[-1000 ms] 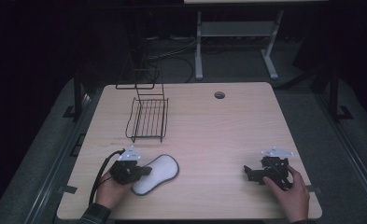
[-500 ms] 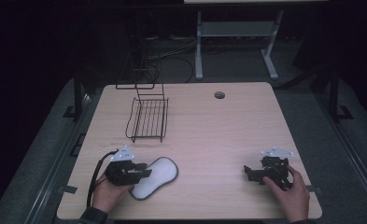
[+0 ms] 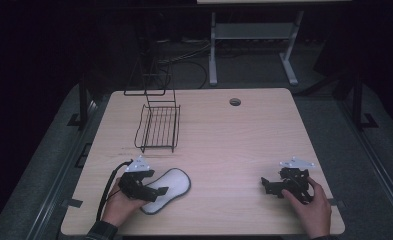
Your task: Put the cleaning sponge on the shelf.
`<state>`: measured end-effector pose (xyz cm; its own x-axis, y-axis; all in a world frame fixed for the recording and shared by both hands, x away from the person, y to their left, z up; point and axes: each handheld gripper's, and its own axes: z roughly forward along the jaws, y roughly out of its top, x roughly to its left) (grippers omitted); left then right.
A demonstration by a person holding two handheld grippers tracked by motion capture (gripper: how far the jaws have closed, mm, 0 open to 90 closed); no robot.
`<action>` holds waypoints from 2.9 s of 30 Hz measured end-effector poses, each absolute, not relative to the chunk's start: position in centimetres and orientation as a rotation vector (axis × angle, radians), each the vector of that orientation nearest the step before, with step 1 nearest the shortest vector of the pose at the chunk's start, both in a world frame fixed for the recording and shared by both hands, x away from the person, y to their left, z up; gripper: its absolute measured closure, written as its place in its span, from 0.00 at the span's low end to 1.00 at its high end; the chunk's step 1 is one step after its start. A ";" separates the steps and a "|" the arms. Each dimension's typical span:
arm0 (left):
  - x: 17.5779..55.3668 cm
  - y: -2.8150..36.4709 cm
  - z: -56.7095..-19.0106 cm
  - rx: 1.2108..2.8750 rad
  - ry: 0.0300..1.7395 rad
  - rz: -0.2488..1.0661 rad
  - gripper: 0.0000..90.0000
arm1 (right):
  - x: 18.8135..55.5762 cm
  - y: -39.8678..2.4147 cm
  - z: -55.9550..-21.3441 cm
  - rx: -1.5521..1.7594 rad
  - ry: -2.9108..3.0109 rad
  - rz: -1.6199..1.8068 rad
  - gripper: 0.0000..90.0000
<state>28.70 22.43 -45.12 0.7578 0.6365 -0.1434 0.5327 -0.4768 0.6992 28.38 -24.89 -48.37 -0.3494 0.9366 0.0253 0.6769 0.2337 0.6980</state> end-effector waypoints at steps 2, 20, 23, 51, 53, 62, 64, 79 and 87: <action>28.7 22.3 -45.3 2.187 0.872 0.170 0.15 | 28.4 -24.9 -48.4 1.484 2.113 0.881 0.00; 28.6 21.5 -46.2 2.250 0.853 0.182 0.14 | 28.4 -24.9 -48.4 1.484 2.113 0.881 0.00; 28.6 21.4 -46.2 2.259 0.846 0.181 0.14 | 28.4 -24.9 -48.4 1.483 2.113 0.881 0.00; 28.6 21.3 -45.7 2.297 0.801 0.145 0.32 | 28.4 -24.9 -48.4 1.484 2.113 0.881 0.00; 28.5 21.4 -45.5 2.294 0.798 0.147 0.34 | 28.4 -24.9 -48.4 1.484 2.113 0.881 0.00; 28.6 22.1 -44.8 2.239 0.793 0.126 0.48 | 28.4 -24.9 -48.4 1.484 2.113 0.881 0.00; 28.6 22.3 -44.6 2.222 0.793 0.120 0.54 | 28.4 -24.9 -48.4 1.483 2.113 0.882 0.00; 28.6 23.3 -43.4 2.131 0.774 0.061 0.74 | 28.4 -24.9 -48.4 1.484 2.113 0.881 0.00; 28.6 23.5 -42.8 2.097 0.765 0.028 0.82 | 28.4 -24.9 -48.4 1.483 2.113 0.882 0.00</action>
<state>28.63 23.50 -42.84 0.8103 0.5293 -0.2515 0.5096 -0.4248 0.7482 28.38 -24.89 -48.37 -0.3496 0.9366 0.0251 0.6767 0.2339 0.6981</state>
